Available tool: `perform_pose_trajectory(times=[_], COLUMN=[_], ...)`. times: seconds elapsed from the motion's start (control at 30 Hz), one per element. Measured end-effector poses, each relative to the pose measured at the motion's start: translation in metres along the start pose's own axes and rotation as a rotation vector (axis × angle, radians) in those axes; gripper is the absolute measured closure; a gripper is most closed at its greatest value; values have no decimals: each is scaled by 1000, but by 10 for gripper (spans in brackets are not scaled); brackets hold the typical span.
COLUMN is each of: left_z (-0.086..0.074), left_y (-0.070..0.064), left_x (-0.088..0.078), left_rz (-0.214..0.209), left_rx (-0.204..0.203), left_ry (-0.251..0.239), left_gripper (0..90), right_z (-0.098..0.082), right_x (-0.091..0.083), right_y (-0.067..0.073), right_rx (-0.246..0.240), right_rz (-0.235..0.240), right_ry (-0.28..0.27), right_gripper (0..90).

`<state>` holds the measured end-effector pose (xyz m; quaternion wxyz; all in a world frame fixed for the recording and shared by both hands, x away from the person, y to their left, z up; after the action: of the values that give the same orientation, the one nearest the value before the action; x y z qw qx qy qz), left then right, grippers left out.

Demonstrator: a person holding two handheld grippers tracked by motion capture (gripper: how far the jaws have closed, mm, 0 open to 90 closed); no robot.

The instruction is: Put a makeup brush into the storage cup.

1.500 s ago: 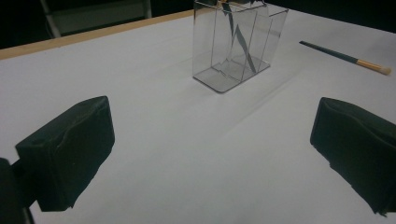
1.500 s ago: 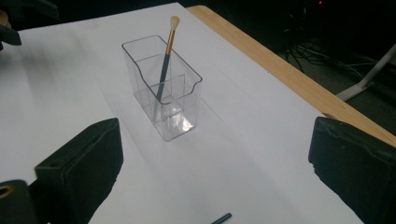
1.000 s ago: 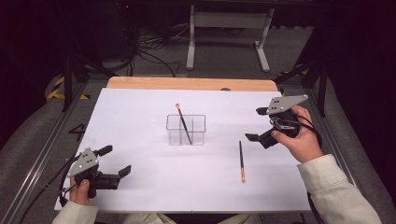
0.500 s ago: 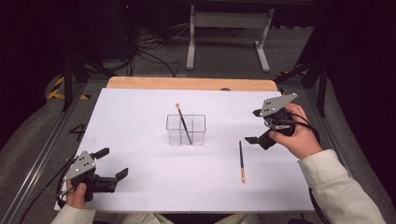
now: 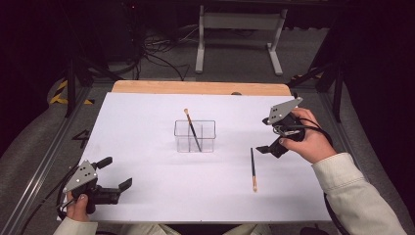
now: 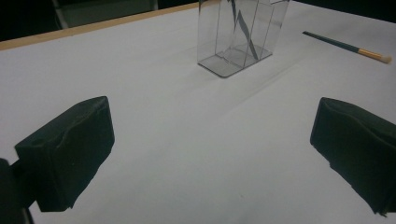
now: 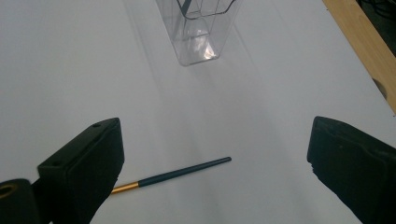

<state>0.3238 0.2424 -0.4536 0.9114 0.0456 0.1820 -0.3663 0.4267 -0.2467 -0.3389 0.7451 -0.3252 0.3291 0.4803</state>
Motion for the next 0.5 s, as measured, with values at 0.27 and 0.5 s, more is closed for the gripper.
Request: perform_pose_trajectory(times=[0.27, 0.5], left_z=[0, 1], left_y=[0, 0], left_x=[2, 2], left_rz=[-4, -3], left_rx=[3, 3], left_ry=[5, 5], left_gripper=[6, 6], right_z=[-4, -5], right_x=[6, 11], right_y=[0, 1], right_rx=[-2, -11], right_rz=[17, 28], right_ry=[50, 94], right_gripper=[47, 48])
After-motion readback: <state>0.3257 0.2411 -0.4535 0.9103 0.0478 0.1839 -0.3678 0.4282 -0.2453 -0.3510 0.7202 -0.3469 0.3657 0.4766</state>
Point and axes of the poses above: each handheld gripper's, and its own axes: x roughly forward along the jaws, z roughly out of its top, y roughly to its left, the point moved 4 cm from there along x, roughly forward along the jaws, and after that the axes turned 1 degree about -x, right-handed, at the moved point
